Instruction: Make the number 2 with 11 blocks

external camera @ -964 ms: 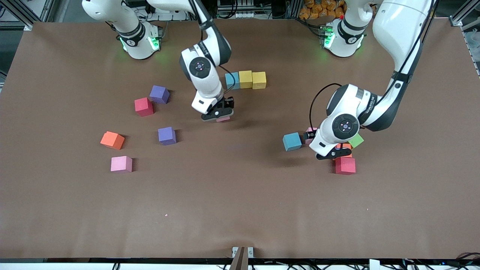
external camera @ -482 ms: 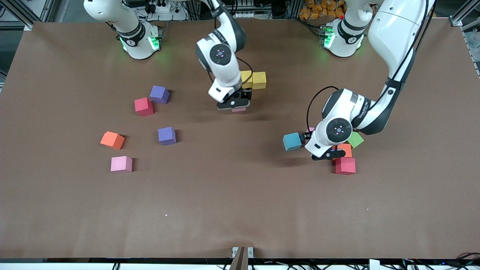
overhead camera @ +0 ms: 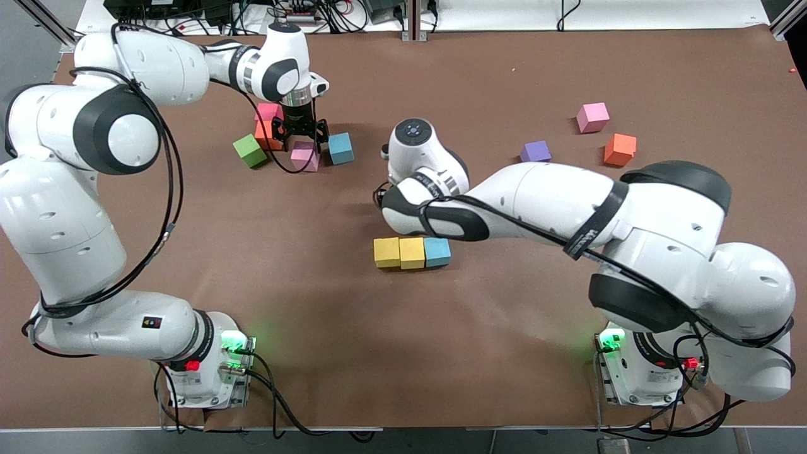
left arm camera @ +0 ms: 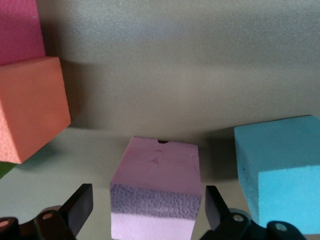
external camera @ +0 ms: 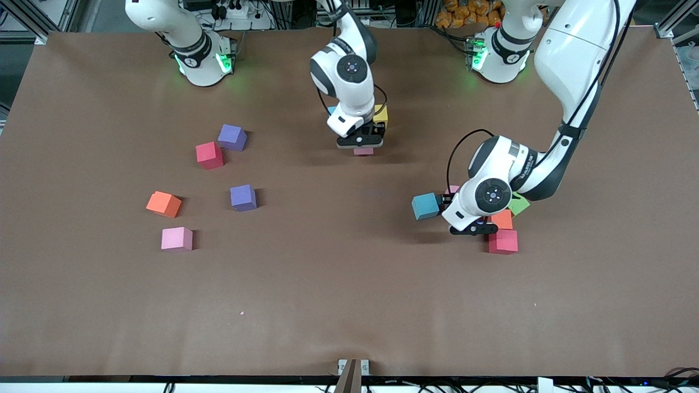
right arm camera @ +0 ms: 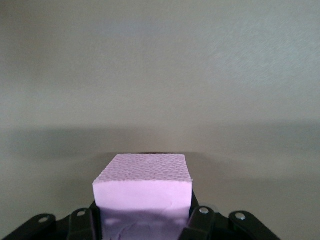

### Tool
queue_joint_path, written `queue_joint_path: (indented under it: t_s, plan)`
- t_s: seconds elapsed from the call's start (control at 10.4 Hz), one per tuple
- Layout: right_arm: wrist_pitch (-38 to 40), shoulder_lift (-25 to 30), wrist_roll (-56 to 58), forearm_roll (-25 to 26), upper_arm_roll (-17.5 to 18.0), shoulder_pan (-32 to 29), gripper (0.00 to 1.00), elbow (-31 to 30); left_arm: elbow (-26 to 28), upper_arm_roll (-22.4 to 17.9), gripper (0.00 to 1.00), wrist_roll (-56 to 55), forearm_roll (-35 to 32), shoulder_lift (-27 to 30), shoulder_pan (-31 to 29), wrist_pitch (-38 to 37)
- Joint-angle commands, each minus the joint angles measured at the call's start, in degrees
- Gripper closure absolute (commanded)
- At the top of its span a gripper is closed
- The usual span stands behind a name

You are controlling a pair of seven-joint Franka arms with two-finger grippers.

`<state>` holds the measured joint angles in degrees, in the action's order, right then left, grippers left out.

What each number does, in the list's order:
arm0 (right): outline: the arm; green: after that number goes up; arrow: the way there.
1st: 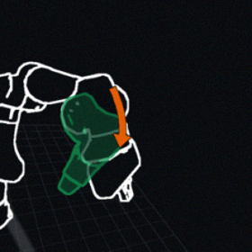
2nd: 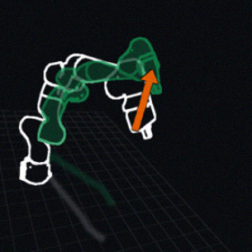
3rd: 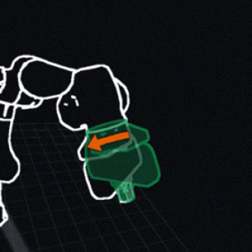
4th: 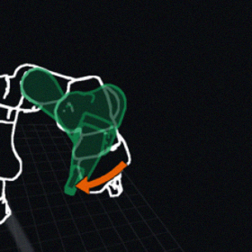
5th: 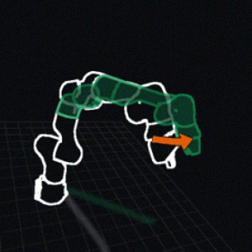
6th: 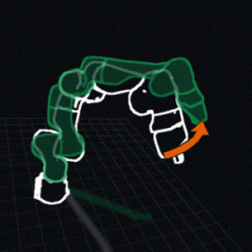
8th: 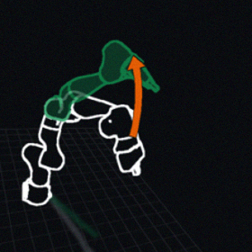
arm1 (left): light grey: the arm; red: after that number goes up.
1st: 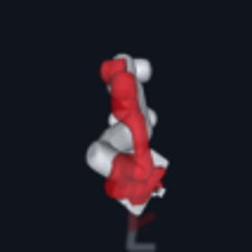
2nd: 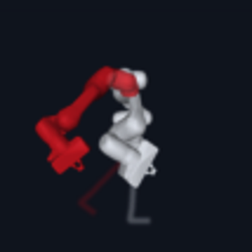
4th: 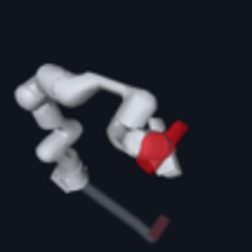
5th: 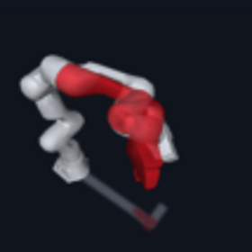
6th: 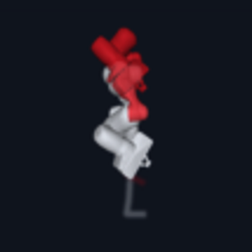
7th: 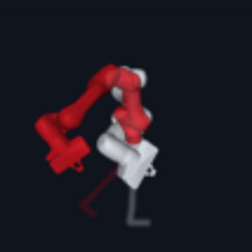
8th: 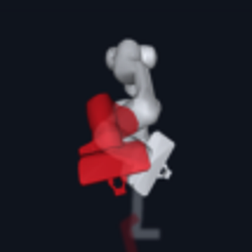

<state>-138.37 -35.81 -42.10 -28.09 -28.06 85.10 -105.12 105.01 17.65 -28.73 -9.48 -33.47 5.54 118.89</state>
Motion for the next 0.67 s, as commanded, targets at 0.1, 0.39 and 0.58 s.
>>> queue_joint_path:
  t_s: [0.1,0.39,0.58]
  plan:
    - [0.4,-2.9,-2.8,-0.6,-0.4,1.3,0.67,3.6,-0.7,0.5,0.33,0.8,-0.6,-0.8,-0.4,0.4]
    - [0.3,-4.4,-3.9,-0.7,0.5,1.2,0.67,5.4,-0.7,0.5,0.45,0.9,-0.6,-0.2,-0.4,0.3]
    - [0.1,-5.0,-4.6,-0.6,0.6,1.3,0.67,6.1,0.5,1.3,0.48,2.0,-0.4,1.7,-0.4,-0.3]
